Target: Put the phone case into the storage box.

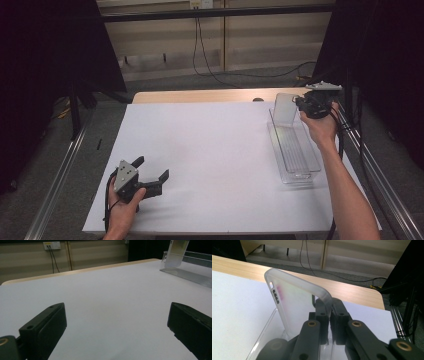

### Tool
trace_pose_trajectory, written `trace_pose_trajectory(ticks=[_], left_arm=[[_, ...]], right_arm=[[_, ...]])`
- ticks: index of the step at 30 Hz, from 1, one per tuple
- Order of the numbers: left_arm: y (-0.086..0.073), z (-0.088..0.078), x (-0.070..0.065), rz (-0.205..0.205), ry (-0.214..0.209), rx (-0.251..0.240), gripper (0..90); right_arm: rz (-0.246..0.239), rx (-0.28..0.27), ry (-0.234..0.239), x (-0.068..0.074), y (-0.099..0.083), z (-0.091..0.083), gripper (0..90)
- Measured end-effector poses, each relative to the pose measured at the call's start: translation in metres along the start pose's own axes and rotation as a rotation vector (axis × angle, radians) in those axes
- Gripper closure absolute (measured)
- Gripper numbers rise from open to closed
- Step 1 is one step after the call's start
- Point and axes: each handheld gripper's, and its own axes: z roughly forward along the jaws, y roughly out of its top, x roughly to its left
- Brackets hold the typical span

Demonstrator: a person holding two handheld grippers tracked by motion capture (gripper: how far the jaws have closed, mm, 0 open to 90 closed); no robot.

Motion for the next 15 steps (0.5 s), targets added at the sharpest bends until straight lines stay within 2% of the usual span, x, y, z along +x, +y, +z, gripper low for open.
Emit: trace_pose_trajectory(ticks=[15], left_arm=[[-0.0002, -0.0003, 0.0005, -0.001, -0.005, 0.005, 2.4]], right_arm=[[-0.004, 0.005, -0.017, 0.0047, -0.002, 0.0058, 85.4]])
